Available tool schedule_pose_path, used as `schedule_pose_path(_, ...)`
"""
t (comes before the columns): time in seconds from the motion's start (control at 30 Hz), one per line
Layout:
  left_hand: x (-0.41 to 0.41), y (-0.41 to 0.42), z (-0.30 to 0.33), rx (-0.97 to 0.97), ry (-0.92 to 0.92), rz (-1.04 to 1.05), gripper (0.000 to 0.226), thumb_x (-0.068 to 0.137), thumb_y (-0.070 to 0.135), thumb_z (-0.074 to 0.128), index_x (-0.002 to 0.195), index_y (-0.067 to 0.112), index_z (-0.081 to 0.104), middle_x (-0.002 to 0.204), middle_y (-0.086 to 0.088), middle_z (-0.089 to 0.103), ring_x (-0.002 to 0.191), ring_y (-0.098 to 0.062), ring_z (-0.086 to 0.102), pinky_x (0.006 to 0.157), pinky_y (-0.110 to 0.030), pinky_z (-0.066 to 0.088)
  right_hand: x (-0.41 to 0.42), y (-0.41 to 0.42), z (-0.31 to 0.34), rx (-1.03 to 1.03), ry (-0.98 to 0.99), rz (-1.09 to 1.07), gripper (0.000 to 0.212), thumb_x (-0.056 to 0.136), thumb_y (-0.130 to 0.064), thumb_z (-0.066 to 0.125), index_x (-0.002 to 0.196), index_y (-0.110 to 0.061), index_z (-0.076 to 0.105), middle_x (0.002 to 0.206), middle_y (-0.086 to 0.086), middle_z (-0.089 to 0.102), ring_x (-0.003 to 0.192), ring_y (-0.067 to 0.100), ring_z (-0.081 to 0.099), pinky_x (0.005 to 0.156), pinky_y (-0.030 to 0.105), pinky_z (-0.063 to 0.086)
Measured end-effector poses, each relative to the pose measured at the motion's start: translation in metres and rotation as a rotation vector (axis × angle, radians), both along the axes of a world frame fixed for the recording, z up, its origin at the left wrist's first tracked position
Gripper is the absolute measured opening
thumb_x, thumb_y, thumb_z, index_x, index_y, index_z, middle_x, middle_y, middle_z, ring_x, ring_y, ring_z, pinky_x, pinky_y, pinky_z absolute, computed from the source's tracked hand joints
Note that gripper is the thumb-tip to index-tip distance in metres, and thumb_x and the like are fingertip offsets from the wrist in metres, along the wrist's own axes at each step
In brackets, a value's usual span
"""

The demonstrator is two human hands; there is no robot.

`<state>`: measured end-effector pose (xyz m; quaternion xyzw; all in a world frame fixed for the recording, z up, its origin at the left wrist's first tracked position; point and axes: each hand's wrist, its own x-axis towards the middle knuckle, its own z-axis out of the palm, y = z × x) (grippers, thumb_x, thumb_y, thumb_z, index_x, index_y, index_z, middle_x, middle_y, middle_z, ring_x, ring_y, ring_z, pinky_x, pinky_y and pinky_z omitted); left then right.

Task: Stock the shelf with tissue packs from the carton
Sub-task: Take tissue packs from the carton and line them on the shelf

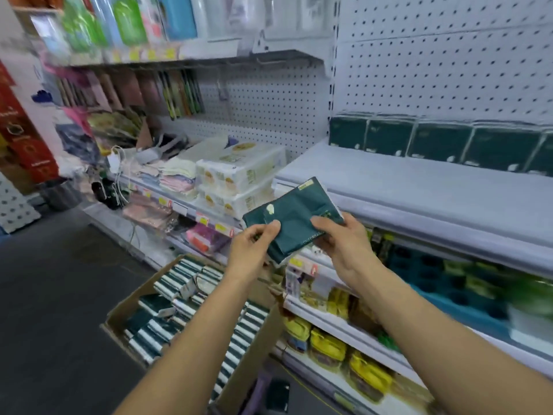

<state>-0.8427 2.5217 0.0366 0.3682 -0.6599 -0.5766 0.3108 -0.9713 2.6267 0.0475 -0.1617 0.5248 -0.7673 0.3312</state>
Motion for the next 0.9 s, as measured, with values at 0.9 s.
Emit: schedule_pose_path(0.9,-0.323,0.331,0.076,-0.109,0.123,-0.494,0.019,0.096,0.014,0.063,0.113,0.021,0.066,0.091,0.005,0.061,0.066,-0.01,0.057,0.06,-0.025,0.05,-0.3,0.424,0.101,1.202,1.197,-0.491,0.04,0.092,-0.043,0.06,0.13,-0.03,0.053,0.119,0.0,0.065,0.106,0.026,0.056,0.092,0.039,0.039)
